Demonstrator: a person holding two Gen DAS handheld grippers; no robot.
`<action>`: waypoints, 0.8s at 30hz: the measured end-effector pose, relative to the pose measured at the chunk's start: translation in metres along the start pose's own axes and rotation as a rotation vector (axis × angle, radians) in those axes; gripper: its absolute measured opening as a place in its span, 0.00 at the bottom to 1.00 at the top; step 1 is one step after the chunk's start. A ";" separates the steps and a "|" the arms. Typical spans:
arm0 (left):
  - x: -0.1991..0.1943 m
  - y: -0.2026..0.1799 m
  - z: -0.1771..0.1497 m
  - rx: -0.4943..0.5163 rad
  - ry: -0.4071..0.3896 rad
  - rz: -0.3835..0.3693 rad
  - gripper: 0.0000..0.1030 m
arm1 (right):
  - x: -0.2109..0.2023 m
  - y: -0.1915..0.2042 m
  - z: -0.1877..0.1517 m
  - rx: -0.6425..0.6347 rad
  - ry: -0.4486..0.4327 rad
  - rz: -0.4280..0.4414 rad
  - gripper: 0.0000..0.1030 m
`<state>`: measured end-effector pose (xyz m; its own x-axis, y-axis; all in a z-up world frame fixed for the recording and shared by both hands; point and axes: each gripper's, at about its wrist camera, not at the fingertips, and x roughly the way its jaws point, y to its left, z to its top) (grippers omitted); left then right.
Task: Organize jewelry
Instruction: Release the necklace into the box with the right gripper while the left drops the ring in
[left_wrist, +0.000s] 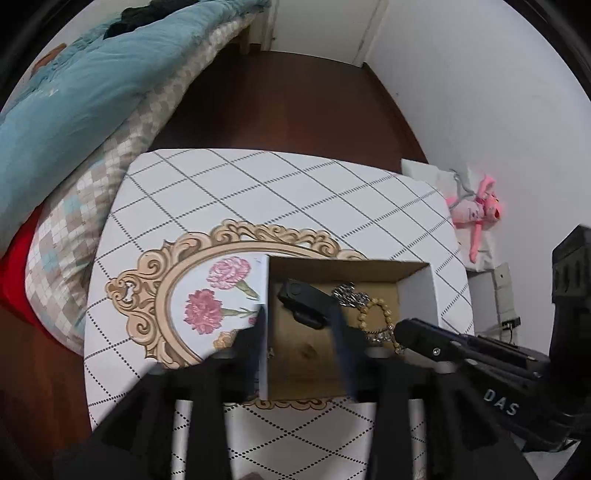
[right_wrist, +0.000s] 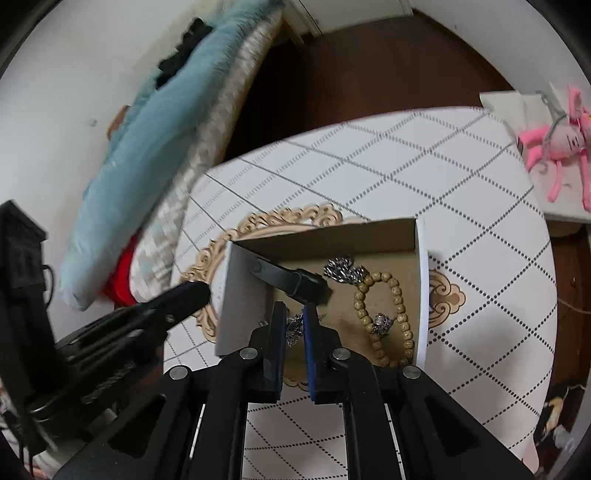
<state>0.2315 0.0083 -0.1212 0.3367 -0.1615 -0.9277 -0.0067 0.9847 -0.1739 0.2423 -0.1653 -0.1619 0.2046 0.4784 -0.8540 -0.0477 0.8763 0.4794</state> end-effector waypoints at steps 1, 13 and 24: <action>-0.001 0.002 0.001 -0.006 -0.007 0.016 0.67 | 0.005 -0.001 0.002 0.003 0.020 -0.007 0.10; -0.011 0.018 -0.009 0.007 -0.098 0.196 1.00 | -0.009 0.000 0.001 -0.083 -0.048 -0.289 0.95; -0.018 0.010 -0.038 0.034 -0.113 0.227 1.00 | -0.020 -0.003 -0.029 -0.133 -0.091 -0.468 0.99</action>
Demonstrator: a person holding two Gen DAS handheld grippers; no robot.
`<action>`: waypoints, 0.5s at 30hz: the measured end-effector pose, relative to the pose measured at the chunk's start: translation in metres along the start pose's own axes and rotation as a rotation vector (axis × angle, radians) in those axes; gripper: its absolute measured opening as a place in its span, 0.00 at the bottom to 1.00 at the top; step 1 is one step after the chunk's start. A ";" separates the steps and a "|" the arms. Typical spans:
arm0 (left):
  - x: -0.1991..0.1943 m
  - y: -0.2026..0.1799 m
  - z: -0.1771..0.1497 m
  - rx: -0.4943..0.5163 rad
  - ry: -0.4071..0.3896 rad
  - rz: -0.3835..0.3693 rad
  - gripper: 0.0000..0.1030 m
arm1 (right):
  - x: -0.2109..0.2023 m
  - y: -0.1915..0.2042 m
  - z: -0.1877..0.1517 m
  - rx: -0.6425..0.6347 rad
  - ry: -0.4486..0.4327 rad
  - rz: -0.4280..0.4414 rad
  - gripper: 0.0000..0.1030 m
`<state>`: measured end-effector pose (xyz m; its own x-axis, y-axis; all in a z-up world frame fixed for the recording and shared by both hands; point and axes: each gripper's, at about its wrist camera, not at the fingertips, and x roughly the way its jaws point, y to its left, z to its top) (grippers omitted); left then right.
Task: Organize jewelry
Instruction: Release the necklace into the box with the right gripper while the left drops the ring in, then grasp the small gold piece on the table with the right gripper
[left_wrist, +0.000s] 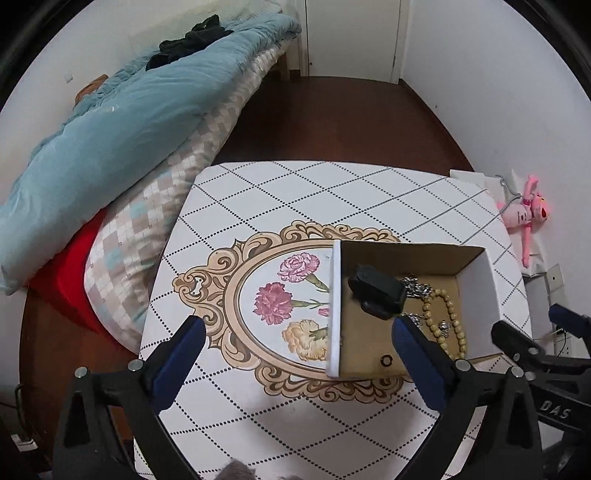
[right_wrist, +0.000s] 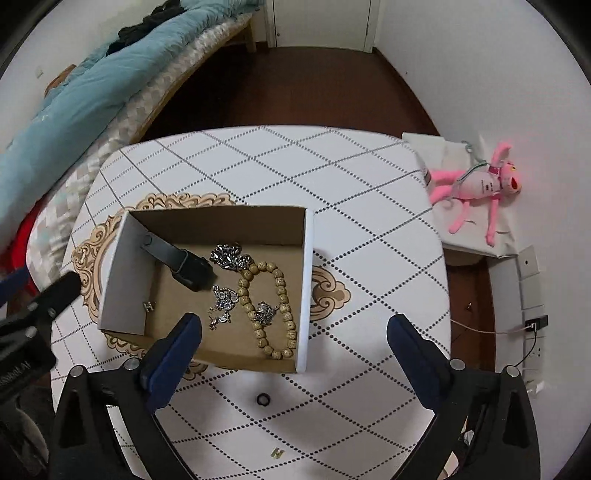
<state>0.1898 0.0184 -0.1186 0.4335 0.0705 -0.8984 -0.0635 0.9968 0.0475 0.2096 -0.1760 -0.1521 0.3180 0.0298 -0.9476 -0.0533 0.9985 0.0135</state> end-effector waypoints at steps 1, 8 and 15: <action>-0.005 -0.001 -0.001 -0.003 -0.005 -0.007 1.00 | -0.008 -0.002 -0.001 0.006 -0.019 0.000 0.99; -0.028 -0.005 -0.015 0.001 -0.007 -0.035 1.00 | -0.053 -0.003 -0.013 0.024 -0.103 0.004 0.99; -0.006 -0.004 -0.081 0.009 0.086 0.048 1.00 | -0.035 -0.015 -0.076 0.093 -0.031 0.029 0.98</action>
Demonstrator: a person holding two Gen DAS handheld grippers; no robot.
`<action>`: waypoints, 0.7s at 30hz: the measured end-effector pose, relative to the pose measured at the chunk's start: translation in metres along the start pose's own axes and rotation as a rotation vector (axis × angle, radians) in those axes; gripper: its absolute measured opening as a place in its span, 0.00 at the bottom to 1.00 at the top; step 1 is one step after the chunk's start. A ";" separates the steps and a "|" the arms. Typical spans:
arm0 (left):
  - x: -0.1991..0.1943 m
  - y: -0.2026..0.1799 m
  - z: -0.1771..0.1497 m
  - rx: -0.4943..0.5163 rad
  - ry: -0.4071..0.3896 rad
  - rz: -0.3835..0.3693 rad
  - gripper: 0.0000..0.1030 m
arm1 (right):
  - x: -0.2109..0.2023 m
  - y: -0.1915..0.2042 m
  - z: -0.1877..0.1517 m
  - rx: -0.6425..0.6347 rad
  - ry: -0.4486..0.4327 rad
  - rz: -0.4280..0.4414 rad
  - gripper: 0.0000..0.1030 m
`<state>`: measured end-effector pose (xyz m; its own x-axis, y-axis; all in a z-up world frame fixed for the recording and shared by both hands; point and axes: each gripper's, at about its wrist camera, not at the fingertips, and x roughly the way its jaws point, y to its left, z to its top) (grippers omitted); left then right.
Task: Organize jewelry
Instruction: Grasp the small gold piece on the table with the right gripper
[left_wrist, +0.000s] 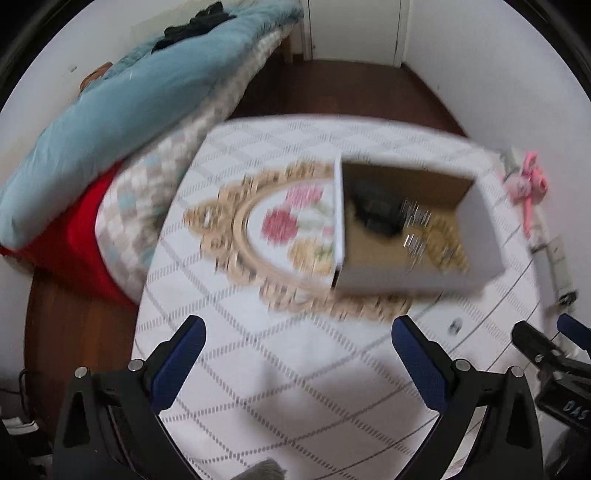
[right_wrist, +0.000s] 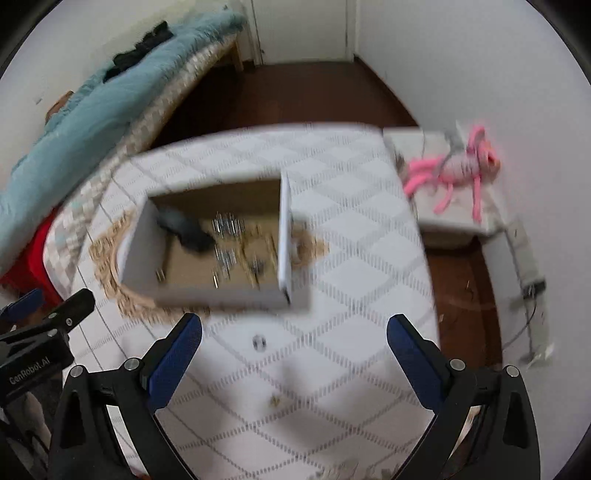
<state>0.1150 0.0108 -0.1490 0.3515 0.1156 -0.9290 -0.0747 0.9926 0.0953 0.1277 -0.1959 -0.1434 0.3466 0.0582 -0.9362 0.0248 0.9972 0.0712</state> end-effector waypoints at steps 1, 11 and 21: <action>0.006 -0.001 -0.009 0.007 0.017 0.012 1.00 | 0.006 -0.003 -0.010 0.009 0.016 0.015 0.97; 0.050 0.001 -0.067 0.021 0.116 0.078 1.00 | 0.059 0.000 -0.081 0.056 0.094 0.099 0.54; 0.053 -0.004 -0.069 0.031 0.116 0.073 1.00 | 0.064 0.026 -0.096 -0.039 0.029 -0.015 0.08</action>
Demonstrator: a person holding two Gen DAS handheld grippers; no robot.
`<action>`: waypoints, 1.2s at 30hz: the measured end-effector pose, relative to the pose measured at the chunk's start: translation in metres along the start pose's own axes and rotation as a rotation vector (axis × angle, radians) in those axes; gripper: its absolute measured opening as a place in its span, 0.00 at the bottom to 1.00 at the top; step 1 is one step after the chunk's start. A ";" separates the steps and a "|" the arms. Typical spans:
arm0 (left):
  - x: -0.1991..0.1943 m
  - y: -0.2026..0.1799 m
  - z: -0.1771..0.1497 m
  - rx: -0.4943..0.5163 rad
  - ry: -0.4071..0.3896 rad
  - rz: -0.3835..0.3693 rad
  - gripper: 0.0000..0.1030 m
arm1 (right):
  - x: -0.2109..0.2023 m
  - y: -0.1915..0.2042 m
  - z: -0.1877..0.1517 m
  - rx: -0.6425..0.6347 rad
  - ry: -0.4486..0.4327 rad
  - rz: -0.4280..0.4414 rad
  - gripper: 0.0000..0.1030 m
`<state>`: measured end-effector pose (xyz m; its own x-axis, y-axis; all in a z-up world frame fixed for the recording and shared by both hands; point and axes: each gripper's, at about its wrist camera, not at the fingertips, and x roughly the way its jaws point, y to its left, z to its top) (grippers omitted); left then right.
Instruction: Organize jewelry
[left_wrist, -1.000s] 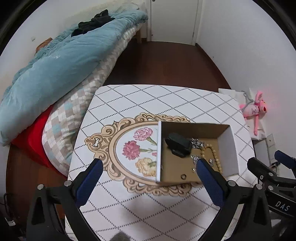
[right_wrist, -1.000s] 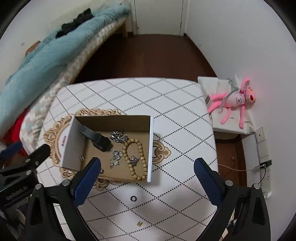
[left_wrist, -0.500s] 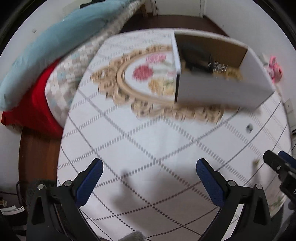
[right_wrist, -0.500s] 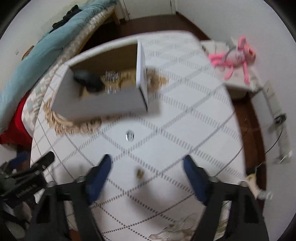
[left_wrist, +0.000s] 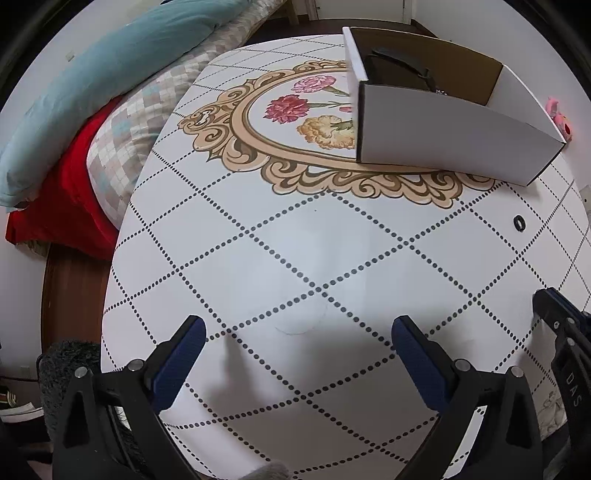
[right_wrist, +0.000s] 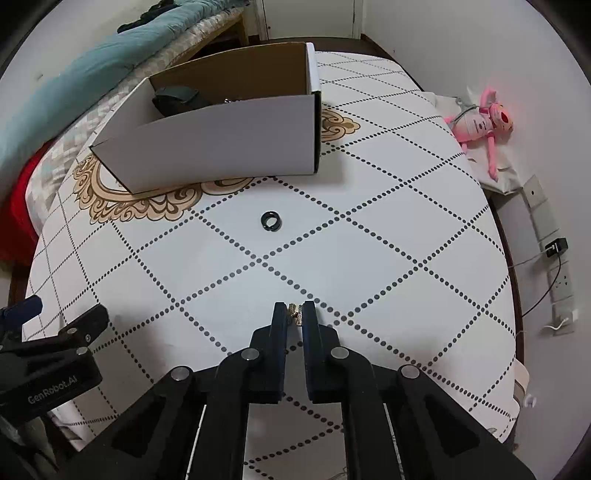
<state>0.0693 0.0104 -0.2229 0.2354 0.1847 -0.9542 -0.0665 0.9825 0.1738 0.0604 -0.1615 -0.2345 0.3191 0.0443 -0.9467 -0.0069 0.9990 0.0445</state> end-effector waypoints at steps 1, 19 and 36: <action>-0.001 -0.002 0.001 0.004 -0.004 -0.001 1.00 | 0.000 0.000 0.000 -0.003 -0.001 0.001 0.07; -0.007 -0.119 0.052 0.164 -0.085 -0.185 0.81 | -0.009 -0.103 0.033 0.274 -0.041 0.116 0.00; -0.002 -0.137 0.063 0.209 -0.115 -0.258 0.02 | -0.018 -0.121 0.041 0.336 -0.061 0.185 0.01</action>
<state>0.1385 -0.1231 -0.2293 0.3272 -0.0804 -0.9415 0.2069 0.9783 -0.0117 0.0948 -0.2839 -0.2096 0.3978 0.2125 -0.8925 0.2384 0.9155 0.3242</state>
